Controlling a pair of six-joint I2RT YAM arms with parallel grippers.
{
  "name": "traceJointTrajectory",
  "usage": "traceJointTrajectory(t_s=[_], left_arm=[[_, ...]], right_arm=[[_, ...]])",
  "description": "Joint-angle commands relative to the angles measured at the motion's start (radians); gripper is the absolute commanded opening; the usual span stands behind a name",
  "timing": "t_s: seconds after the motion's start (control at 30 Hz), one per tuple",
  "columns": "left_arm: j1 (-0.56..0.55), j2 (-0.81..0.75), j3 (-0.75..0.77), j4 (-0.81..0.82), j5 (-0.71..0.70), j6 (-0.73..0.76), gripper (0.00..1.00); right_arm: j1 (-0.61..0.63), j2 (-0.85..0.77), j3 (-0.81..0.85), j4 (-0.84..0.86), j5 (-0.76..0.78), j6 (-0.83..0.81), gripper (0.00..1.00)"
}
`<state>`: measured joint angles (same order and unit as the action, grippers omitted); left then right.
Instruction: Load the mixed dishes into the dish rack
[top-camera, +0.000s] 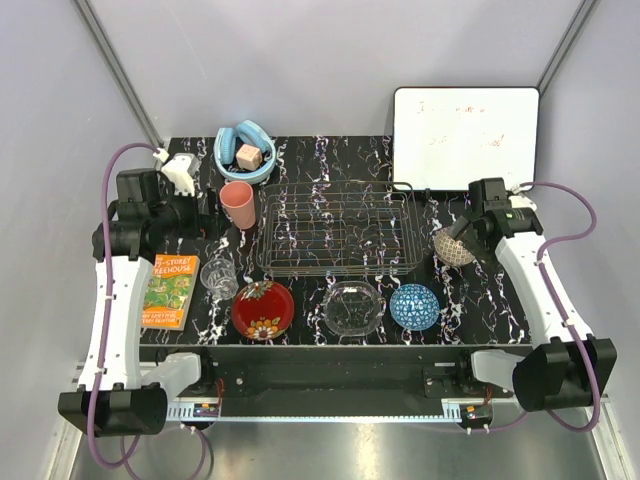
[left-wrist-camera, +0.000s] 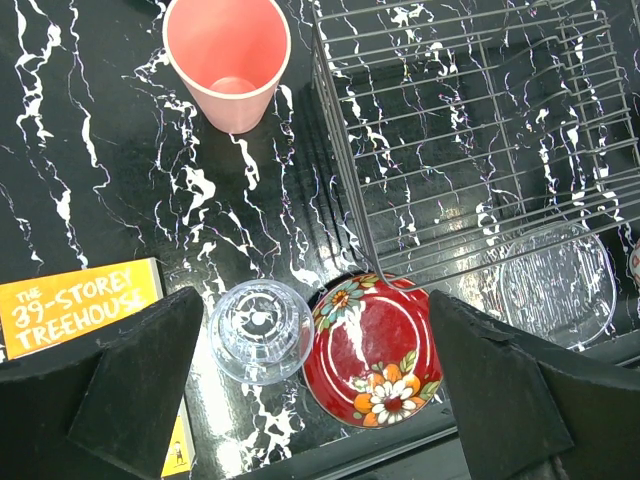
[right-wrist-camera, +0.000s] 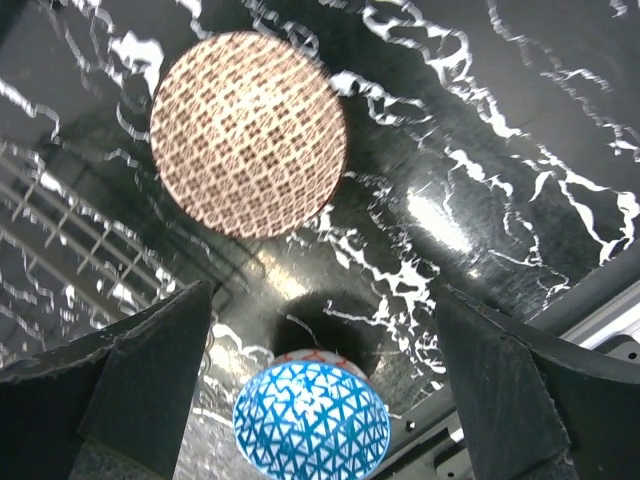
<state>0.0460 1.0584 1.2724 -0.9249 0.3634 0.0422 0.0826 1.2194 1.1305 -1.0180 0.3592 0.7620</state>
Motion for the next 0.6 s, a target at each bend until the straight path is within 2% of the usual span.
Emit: traceJointTrajectory(t_s=[0.0, 0.17, 0.37, 0.57], left_arm=[[0.006, 0.009, 0.01, 0.046, 0.022, -0.015, 0.99], [0.005, 0.012, 0.024, 0.046, 0.023, -0.013, 0.99], [0.009, 0.002, 0.015, 0.046, 0.02, -0.004, 0.99], [0.018, -0.003, -0.007, 0.044, 0.029, 0.001, 0.99]], right_arm=[[0.005, 0.0, 0.005, -0.016, 0.11, 0.057, 1.0], [0.005, 0.081, -0.014, -0.021, 0.116, 0.118, 1.0], [0.002, 0.12, -0.069, 0.032, 0.158, 0.192, 0.9], [0.002, 0.173, -0.104, 0.084, 0.21, 0.232, 0.87]])
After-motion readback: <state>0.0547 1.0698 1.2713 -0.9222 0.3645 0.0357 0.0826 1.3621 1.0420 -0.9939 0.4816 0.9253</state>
